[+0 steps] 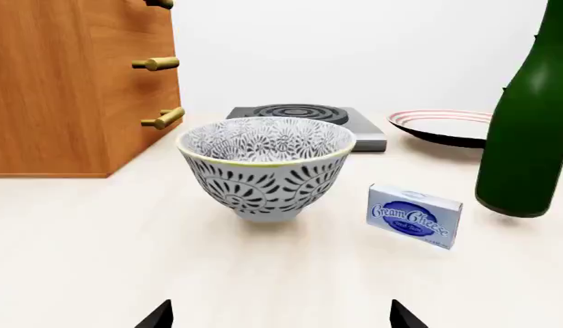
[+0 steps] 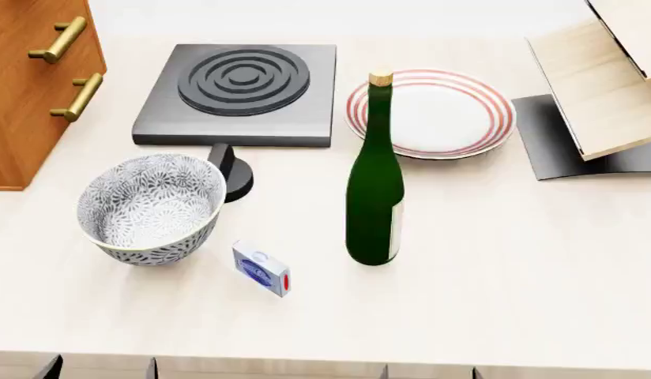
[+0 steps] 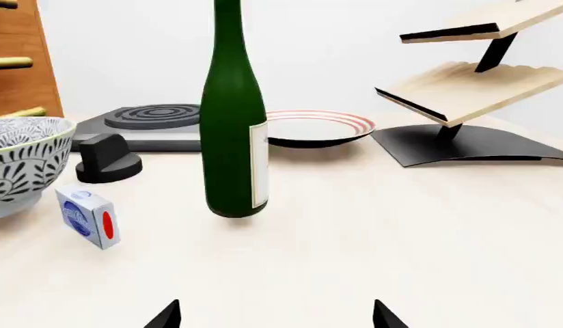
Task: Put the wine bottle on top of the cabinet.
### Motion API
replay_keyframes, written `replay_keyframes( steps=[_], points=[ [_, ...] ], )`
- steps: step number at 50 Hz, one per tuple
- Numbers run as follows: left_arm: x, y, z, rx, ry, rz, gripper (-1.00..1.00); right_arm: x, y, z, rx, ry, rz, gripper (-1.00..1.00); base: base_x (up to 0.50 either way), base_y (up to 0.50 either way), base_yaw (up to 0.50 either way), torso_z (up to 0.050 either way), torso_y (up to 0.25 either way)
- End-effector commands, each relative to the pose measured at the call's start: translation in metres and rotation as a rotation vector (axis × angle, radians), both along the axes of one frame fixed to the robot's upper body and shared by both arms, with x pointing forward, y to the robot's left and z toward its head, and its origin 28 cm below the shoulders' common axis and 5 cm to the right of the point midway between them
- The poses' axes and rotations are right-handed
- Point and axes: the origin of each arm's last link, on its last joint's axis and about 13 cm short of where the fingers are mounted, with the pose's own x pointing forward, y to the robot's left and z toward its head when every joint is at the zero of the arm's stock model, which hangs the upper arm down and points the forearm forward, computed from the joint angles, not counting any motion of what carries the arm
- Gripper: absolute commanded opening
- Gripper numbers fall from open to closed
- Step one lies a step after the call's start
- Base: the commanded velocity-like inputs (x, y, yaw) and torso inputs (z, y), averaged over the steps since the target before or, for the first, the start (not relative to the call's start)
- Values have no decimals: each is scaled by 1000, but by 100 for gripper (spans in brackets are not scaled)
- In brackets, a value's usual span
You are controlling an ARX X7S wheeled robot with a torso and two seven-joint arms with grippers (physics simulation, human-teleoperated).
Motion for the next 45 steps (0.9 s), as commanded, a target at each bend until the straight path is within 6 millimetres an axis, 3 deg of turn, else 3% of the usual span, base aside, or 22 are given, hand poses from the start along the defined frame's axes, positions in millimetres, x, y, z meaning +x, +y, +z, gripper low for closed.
replay_keyframes(
  steps=[1, 19, 29, 37, 45],
  points=[
    [0, 0, 0, 10, 0, 0, 100, 0, 0, 0, -9, 0, 0, 100, 0, 0, 0, 0, 0],
    [0, -2, -1, 30, -1, -1, 100, 4, -1, -7, -13, 54, -24, 100, 0, 0, 0, 0, 0],
    [2, 9, 0, -6, 5, 106, 100, 5, -3, -6, -35, 53, -46, 100, 0, 0, 0, 0, 0],
    [-1, 7, 20, 65, -96, 52, 100, 2, -1, 2, -84, -3, -30, 100, 0, 0, 0, 0, 0],
    [-3, 9, 45, 77, -162, 55, 100, 0, -7, 23, -87, -67, -55, 100, 0, 0, 0, 0, 0]
  ],
)
